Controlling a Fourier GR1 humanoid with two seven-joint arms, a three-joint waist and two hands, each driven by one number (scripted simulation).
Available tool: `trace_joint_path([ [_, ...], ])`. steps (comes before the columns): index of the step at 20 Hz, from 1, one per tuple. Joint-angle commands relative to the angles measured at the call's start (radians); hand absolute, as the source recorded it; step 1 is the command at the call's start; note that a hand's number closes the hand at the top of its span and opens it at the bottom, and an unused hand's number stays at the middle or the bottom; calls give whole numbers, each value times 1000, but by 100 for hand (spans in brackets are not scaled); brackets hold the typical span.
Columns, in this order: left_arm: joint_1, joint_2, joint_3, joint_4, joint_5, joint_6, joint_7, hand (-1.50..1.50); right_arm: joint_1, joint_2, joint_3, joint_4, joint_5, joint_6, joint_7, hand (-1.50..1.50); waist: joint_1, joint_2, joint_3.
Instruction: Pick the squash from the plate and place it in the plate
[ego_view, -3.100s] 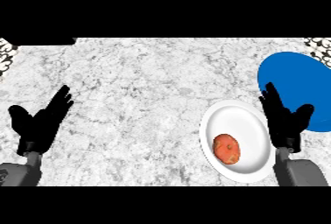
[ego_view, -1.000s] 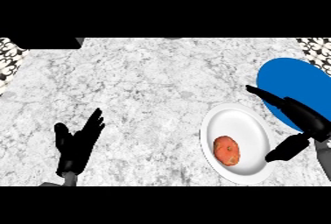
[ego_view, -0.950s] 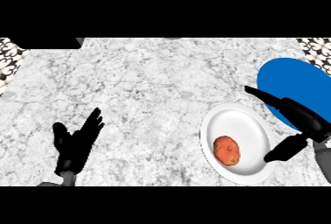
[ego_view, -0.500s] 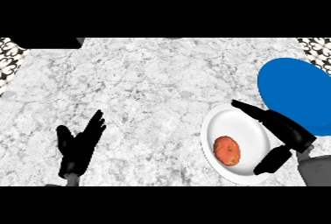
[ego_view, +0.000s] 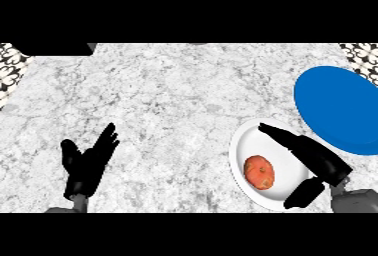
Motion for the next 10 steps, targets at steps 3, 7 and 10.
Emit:
trace_joint_path([
  [3, -16, -28, 11, -8, -40, -4, 20, 0, -33, 46, 0, 70, 128, -35, 6, -150, 1, 0, 0],
  [7, -41, -88, 2, 78, -84, 17, -20, 0, -5, 90, 38, 106, 200, -86, -38, -150, 0, 1, 0],
  [10, 21, -65, 37, 13, -74, -17, -23, 0, -74, 133, 7, 128, 200, -14, 28, -150, 2, 0, 0],
])
